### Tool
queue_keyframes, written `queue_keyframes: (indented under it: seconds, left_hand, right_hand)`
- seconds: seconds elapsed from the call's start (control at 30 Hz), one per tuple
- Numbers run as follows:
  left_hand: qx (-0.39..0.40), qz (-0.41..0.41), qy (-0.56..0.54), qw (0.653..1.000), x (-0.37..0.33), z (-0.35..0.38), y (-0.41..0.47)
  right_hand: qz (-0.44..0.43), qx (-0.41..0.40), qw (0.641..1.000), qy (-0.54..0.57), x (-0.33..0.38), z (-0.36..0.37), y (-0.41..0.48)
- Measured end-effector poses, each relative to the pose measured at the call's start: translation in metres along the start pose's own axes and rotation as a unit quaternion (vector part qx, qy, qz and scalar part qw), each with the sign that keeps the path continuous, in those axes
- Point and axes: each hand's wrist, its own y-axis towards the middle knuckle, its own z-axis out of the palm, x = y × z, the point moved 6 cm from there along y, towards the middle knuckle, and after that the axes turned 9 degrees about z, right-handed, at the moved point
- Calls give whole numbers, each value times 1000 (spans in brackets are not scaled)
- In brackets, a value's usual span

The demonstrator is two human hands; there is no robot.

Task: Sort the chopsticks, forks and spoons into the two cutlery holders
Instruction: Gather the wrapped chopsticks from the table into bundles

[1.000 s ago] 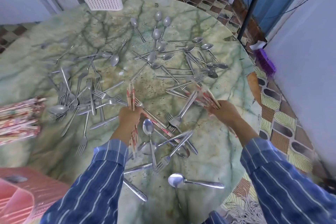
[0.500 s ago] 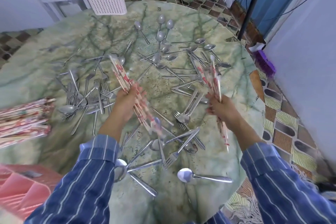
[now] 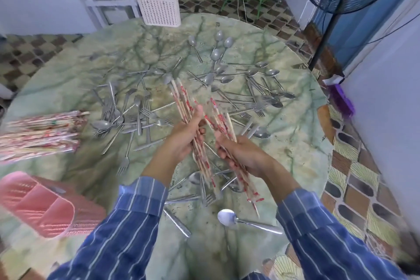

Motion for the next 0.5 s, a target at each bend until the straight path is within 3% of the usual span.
queue_keyframes:
  seconds: [0.2,0.5]
  left_hand:
    - [-5,12,-6,1000,10,10,-37]
    - [-203,2,-31,979,37,-27,-85]
  right_hand:
    - [15,68,985,-155,-11,21,-7]
    - [-3,82,958,-275,-19,79,-6]
